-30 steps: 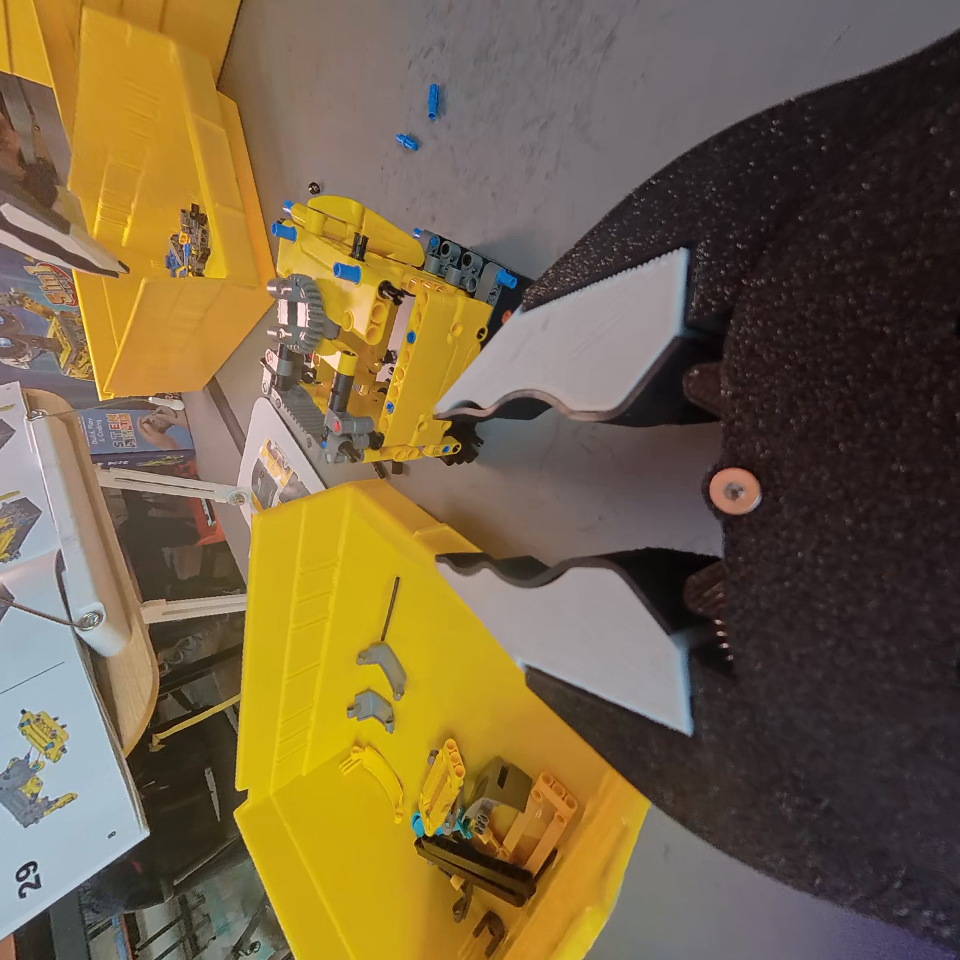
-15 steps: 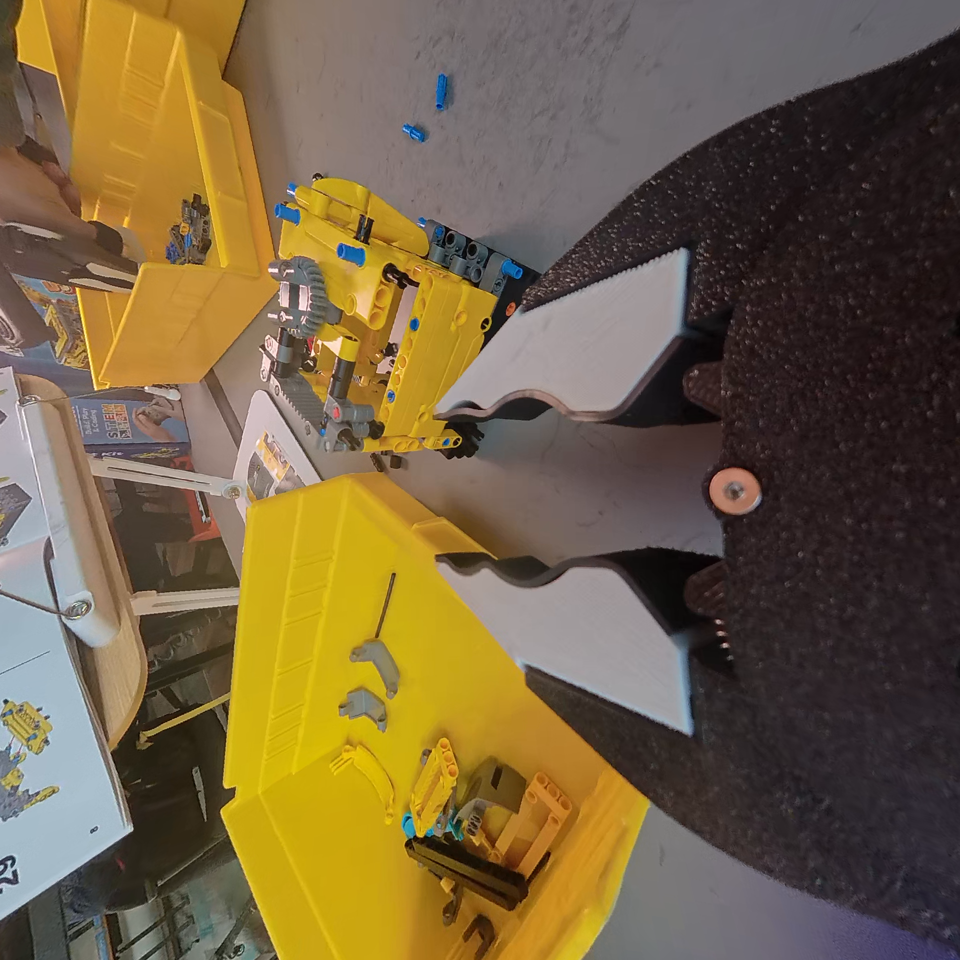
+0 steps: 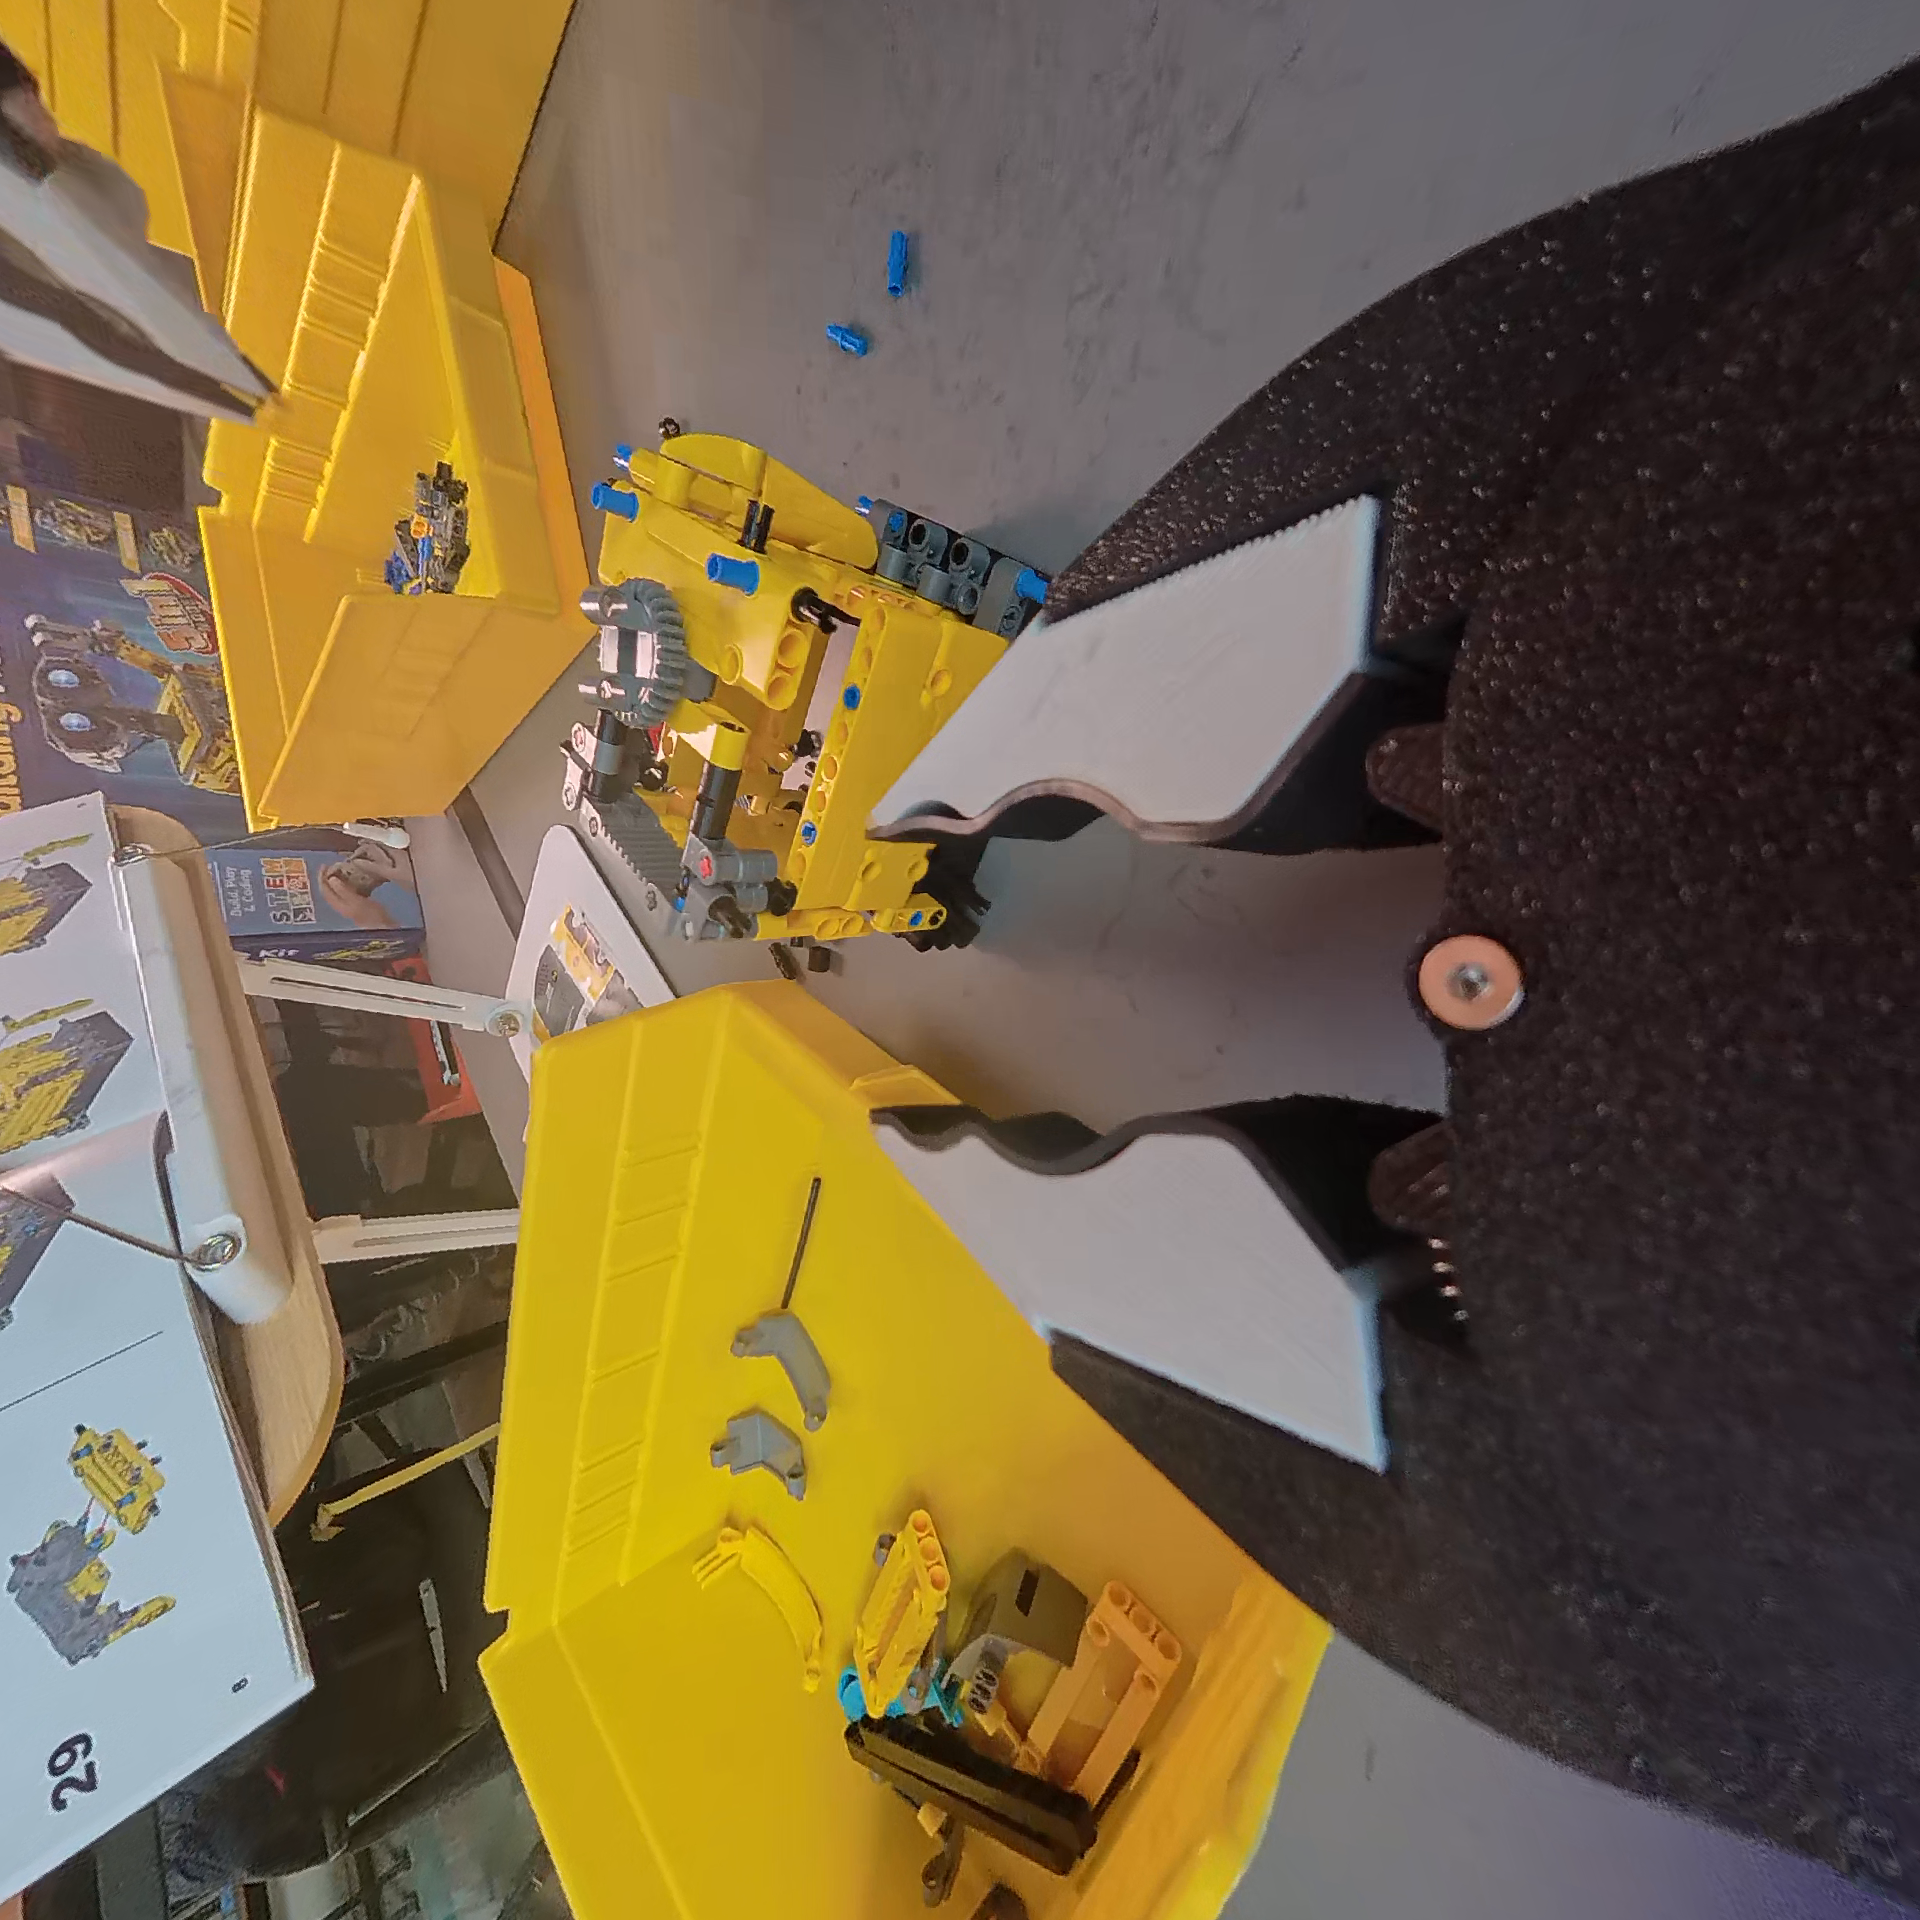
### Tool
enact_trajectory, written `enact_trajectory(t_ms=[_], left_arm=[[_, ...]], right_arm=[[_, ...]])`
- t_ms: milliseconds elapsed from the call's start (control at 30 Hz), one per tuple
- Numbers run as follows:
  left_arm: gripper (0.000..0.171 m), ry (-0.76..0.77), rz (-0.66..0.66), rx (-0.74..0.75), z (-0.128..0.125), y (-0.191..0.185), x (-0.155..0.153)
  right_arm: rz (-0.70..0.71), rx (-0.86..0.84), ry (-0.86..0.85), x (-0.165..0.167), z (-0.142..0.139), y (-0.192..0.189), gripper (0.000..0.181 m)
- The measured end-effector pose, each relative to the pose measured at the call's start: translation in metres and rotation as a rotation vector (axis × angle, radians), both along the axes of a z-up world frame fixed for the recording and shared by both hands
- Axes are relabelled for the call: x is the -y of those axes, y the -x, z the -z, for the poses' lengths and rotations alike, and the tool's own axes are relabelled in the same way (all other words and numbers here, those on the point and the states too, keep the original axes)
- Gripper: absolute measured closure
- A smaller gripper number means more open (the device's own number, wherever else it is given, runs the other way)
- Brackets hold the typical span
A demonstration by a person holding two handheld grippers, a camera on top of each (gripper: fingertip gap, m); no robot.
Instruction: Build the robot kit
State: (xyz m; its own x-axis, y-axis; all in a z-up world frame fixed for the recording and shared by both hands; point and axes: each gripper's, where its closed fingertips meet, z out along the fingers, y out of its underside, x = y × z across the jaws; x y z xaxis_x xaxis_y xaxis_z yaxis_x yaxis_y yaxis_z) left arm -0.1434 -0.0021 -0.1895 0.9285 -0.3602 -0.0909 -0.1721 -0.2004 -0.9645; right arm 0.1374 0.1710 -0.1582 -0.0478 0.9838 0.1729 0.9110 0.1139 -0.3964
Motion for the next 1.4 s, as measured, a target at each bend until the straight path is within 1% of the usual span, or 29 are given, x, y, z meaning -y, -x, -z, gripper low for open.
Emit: enact_trajectory(t_ms=[67,133,200,233,333,500,633,733,800,867,933,1033,1133,1200,1233,1300,1400], left_arm=[[0.122,-0.006,0.008,-0.004,-0.002,-0.003,0.002],[0.122,-0.016,0.015,-0.006,-0.005,-0.005,0.004],[0.122,-0.031,0.017,-0.009,-0.010,-0.006,0.006],[0.122,-0.039,0.017,-0.010,-0.012,-0.007,0.007],[0.122,-0.063,0.015,-0.009,-0.020,-0.006,0.010],[0.122,-0.081,0.006,-0.014,-0.025,-0.003,0.012],[0.122,-0.080,0.003,-0.015,-0.025,-0.002,0.012],[0.122,-0.078,0.007,-0.016,-0.024,-0.003,0.012],[0.122,-0.075,0.009,-0.018,-0.023,-0.003,0.012],[0.122,-0.069,0.010,-0.018,-0.021,-0.004,0.011],[0.123,-0.061,0.012,-0.016,-0.018,-0.004,0.011],[0.123,-0.050,0.012,-0.015,-0.015,-0.004,0.009],[0.123,-0.041,0.011,-0.015,-0.012,-0.004,0.008],[0.123,-0.037,0.010,-0.014,-0.010,-0.003,0.007],[0.123,-0.035,0.010,-0.015,-0.010,-0.003,0.007],[0.123,-0.030,0.008,-0.015,-0.008,-0.003,0.006],[0.123,-0.021,0.002,-0.017,-0.005,-0.002,0.005]], right_arm=[[-0.076,0.012,0.017,0.059,0.019,0.013,0.175],[-0.125,0.028,0.058,0.105,0.044,0.022,0.175],[-0.155,0.058,0.091,0.134,0.071,0.028,0.175],[-0.168,0.075,0.090,0.142,0.082,0.030,0.175],[-0.196,0.106,0.084,0.155,0.101,0.037,0.175],[-0.222,0.144,0.058,0.158,0.110,0.043,0.175],[-0.225,0.141,0.064,0.160,0.113,0.045,0.175],[-0.208,0.121,0.083,0.160,0.112,0.045,0.171],[-0.195,0.097,0.089,0.158,0.109,0.045,0.169],[-0.185,0.056,0.097,0.155,0.097,0.045,0.166],[-0.149,-0.009,0.095,0.141,0.072,0.046,0.163],[-0.050,-0.137,0.076,0.101,0.017,0.040,0.163],[0.077,-0.221,-0.054,0.036,-0.032,0.020,0.166],[0.166,-0.238,-0.142,-0.014,-0.051,0.000,0.166],[0.210,-0.233,-0.169,-0.037,-0.055,-0.011,0.166],[0.292,-0.203,-0.196,-0.082,-0.052,-0.032,0.166],[0.385,-0.133,-0.163,-0.134,-0.028,-0.057,0.167]])
